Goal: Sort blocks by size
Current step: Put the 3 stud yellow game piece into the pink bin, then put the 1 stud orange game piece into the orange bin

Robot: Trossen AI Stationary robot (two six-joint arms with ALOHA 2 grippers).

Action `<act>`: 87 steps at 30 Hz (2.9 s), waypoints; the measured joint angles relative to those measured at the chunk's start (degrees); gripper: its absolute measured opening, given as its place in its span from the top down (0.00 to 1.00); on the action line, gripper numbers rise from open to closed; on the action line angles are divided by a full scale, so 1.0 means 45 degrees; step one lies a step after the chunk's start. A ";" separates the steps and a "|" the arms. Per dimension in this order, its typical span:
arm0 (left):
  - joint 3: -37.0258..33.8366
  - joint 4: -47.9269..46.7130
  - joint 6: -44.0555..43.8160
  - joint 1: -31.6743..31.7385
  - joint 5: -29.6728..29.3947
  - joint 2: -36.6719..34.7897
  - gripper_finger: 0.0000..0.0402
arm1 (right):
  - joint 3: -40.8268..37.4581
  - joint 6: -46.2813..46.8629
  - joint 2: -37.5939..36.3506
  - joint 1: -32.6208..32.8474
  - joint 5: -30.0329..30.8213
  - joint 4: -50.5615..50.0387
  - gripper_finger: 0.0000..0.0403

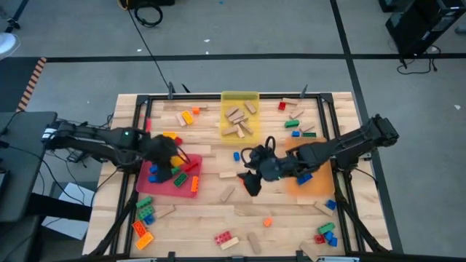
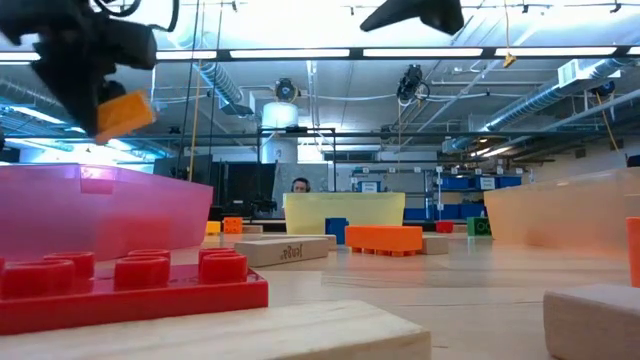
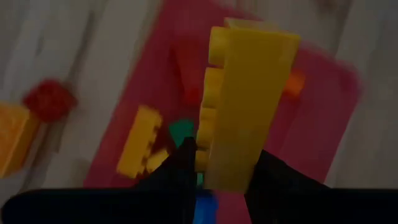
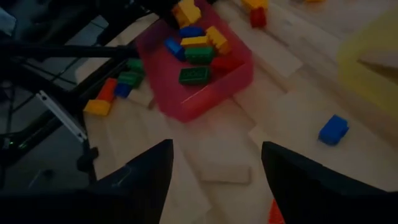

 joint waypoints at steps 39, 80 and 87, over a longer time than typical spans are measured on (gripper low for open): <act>0.0004 -0.0389 -0.1358 -0.1097 0.0178 0.4528 0.50 | 0.0019 0.4741 0.1194 0.3952 0.0820 -0.2551 0.38; 0.0005 0.0424 -0.1577 -0.1097 -0.0371 0.4524 0.49 | 0.3492 -0.9065 0.7767 0.3817 -0.4508 -0.6022 0.44; 0.0005 0.0343 -0.1634 -0.1097 -0.0371 0.4511 0.49 | 0.3492 -0.8612 0.8000 0.3841 -0.4309 -0.5787 0.63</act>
